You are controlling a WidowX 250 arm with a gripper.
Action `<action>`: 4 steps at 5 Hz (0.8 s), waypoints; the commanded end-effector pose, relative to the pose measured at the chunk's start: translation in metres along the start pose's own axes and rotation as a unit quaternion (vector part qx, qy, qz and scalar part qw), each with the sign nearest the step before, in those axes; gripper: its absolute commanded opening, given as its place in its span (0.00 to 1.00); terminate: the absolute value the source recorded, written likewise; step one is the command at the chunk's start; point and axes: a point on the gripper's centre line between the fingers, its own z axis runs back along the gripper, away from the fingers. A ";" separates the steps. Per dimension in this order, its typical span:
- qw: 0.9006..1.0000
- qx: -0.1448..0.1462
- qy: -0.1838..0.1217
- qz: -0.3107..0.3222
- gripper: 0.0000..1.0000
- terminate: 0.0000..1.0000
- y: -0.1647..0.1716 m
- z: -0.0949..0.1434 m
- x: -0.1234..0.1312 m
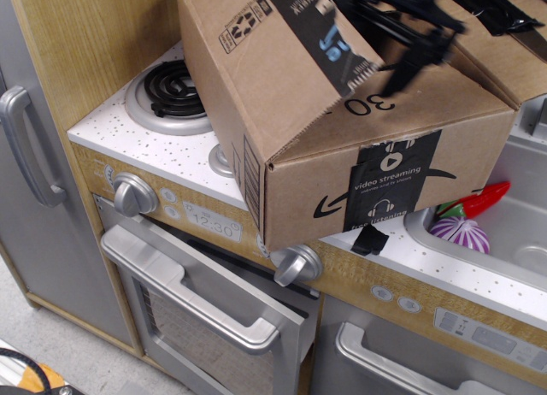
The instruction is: Open large4fbox flaps
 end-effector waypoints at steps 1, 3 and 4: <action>0.998 0.037 -0.033 0.023 1.00 0.00 0.043 0.040 -0.042; 0.995 0.019 -0.073 0.060 1.00 0.00 0.078 0.025 -0.077; 0.993 -0.010 -0.098 0.064 1.00 0.00 0.089 0.001 -0.086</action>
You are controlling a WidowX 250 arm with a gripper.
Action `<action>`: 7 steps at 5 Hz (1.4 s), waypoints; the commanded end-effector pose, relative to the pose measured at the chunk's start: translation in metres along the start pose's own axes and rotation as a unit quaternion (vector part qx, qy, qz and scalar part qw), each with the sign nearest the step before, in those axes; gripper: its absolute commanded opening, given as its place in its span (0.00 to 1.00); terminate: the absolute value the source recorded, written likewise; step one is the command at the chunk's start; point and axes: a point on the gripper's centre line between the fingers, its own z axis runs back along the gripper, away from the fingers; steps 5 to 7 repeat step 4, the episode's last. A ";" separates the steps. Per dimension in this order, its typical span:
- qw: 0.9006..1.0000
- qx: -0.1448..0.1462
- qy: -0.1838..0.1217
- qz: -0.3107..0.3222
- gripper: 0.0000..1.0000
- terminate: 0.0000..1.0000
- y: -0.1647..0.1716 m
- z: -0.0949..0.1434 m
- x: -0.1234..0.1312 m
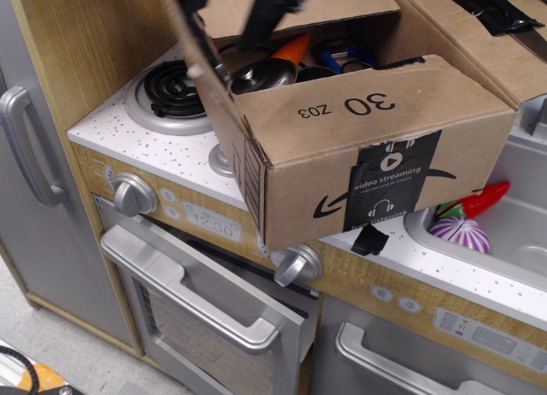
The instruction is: Open large4fbox flaps
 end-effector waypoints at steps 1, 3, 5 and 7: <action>0.996 -0.055 -0.059 0.023 1.00 0.00 0.020 -0.022 -0.017; 0.985 -0.126 -0.104 0.050 1.00 0.00 0.017 -0.065 -0.016; 0.986 -0.119 -0.102 0.051 1.00 1.00 0.011 -0.062 -0.011; 0.986 -0.119 -0.102 0.051 1.00 1.00 0.011 -0.062 -0.011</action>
